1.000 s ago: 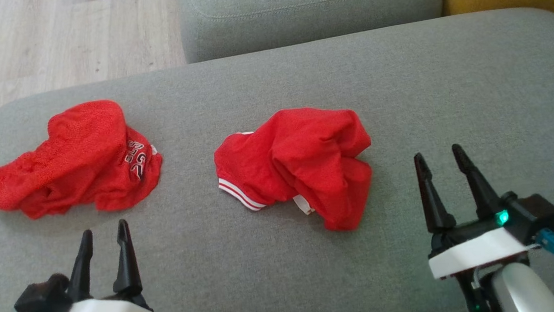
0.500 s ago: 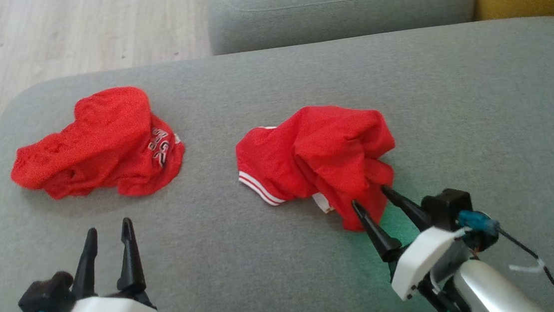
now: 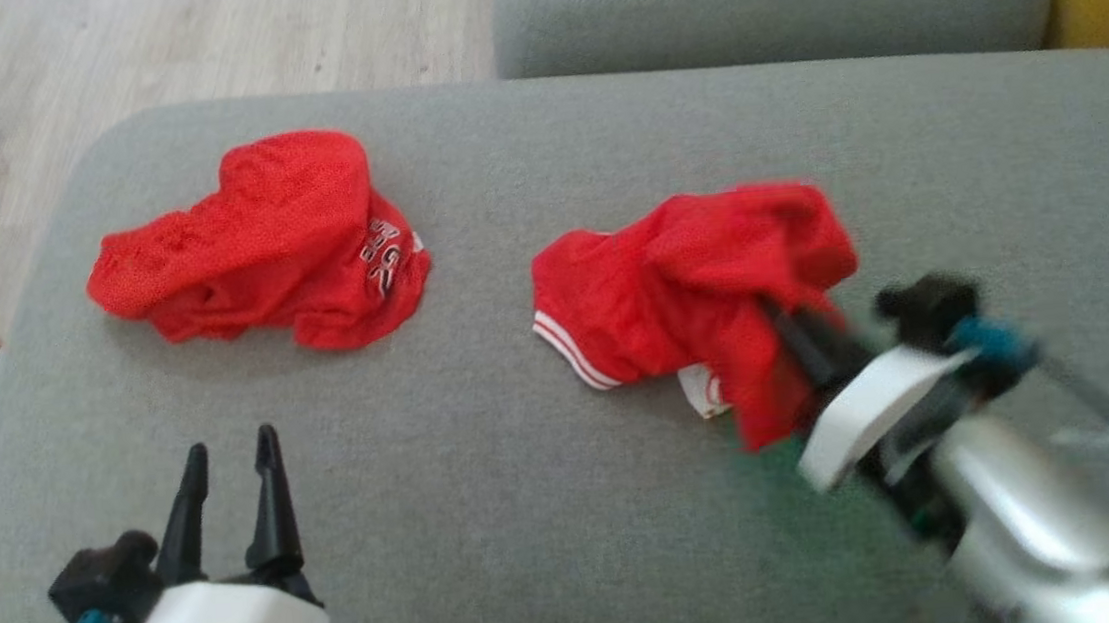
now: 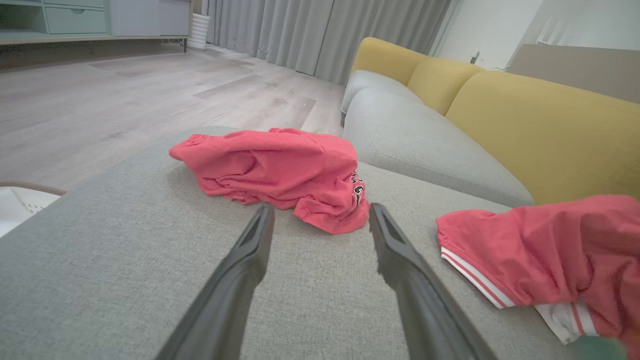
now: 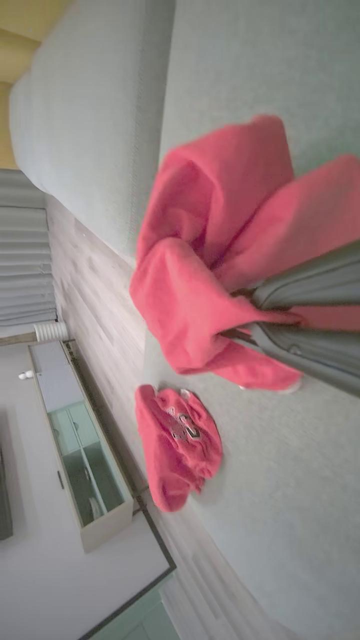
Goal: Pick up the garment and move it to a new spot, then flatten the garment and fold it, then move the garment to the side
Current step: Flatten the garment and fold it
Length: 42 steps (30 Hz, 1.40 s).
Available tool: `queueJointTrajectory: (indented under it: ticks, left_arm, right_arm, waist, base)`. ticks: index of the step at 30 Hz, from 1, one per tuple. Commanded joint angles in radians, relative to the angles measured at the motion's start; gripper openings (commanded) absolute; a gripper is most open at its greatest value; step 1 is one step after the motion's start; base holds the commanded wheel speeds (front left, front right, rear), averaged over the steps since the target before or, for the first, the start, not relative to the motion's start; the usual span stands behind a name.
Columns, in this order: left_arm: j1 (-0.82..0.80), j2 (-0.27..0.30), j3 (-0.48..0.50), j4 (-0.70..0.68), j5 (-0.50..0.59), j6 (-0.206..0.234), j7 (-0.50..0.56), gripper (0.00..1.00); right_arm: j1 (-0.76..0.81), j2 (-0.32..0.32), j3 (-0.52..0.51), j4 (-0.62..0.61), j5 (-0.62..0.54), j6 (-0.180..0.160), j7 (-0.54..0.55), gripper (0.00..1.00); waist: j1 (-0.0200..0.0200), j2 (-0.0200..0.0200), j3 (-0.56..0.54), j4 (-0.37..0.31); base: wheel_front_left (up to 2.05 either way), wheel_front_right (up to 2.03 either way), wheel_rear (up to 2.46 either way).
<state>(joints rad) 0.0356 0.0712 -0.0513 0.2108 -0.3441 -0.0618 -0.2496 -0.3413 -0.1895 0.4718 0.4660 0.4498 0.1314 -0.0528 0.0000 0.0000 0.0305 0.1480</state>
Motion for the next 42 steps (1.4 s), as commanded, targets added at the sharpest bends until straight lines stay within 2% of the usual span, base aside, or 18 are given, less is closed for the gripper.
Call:
queueJointTrajectory:
  ticks: [1,5,8,15,16,17,22,28,33,38,40,42]
  left_arm:
    - [-0.063,-0.001,0.028,-0.028,0.011,-0.005,-0.012,1.0]
    - [-0.093,-0.008,0.014,-0.019,0.004,-0.016,-0.012,1.0]
    - [-0.113,-0.012,0.014,-0.013,0.001,-0.021,-0.012,1.0]
    - [-0.179,-0.017,-0.004,0.01,0.004,-0.04,-0.012,1.0]
    - [-0.184,-0.017,-0.004,0.013,0.005,-0.041,-0.012,1.0]
    - [-0.186,-0.018,-0.004,0.017,0.006,-0.042,-0.012,1.0]
    - [-0.191,-0.019,0.002,0.03,0.021,-0.048,-0.012,1.0]
    - [-0.164,-0.01,0.025,0.027,0.039,-0.051,-0.012,1.0]
    - [-0.139,-0.003,0.042,0.017,0.046,-0.051,-0.012,1.0]
    - [-0.114,-0.005,0.045,0.008,0.045,-0.049,-0.012,1.0]
    - [-0.106,-0.006,0.045,0.006,0.044,-0.048,-0.012,1.0]
    - [-0.103,-0.007,0.045,0.006,0.044,-0.047,-0.012,1.0]
  right_arm:
    - [-0.077,-0.037,-0.014,-0.03,0.004,-0.001,-0.001,0.0]
    - [-0.177,-0.101,-0.072,0.003,0.05,-0.001,0.031,0.0]
    - [-0.272,-0.143,-0.066,0.059,0.113,-0.001,0.067,0.0]
    - [-0.464,-0.218,-0.05,0.31,0.233,-0.001,0.1,0.0]
    - [-0.479,-0.219,-0.049,0.344,0.237,-0.001,0.093,0.66]
    - [-0.491,-0.219,-0.044,0.378,0.236,-0.001,0.085,1.0]
    - [-0.523,-0.192,-0.005,0.46,0.206,-0.001,-0.025,1.0]
    - [-0.467,-0.136,0.052,0.392,0.19,-0.001,-0.181,1.0]
    - [-0.364,-0.111,0.034,0.243,0.12,-0.001,-0.208,1.0]
    - [-0.151,-0.057,-0.117,-0.003,-0.036,-0.001,-0.209,1.0]
    - [-0.057,-0.027,-0.165,-0.075,-0.106,-0.001,-0.209,1.0]
    - [-0.014,-0.006,-0.191,-0.109,-0.128,-0.001,-0.209,1.0]
  waist:
    - [0.0,0.0,0.023,0.023]
    - [0.0,0.0,0.078,0.065]
    - [0.0,0.0,0.12,0.082]
    - [0.0,0.0,0.202,0.117]
    - [0.0,0.0,0.203,0.116]
    - [0.0,0.0,0.202,0.112]
    - [0.0,0.0,0.164,0.072]
    - [0.0,0.0,0.085,-0.018]
    - [0.0,0.0,0.037,-0.09]
    - [0.0,0.0,0.007,-0.139]
    - [0.0,0.0,0.001,-0.152]
    - [0.0,0.0,-0.002,-0.159]
  base:
    - [0.0,0.0,0.0]
    - [0.0,0.0,0.0]
    - [0.0,0.0,0.0]
    - [0.0,0.0,0.0]
    - [0.0,0.0,0.0]
    - [0.0,0.0,0.0]
    - [0.0,0.0,0.0]
    - [0.0,0.0,0.0]
    - [0.0,0.0,0.0]
    - [0.0,0.0,0.0]
    - [0.0,0.0,0.0]
    - [0.0,0.0,0.0]
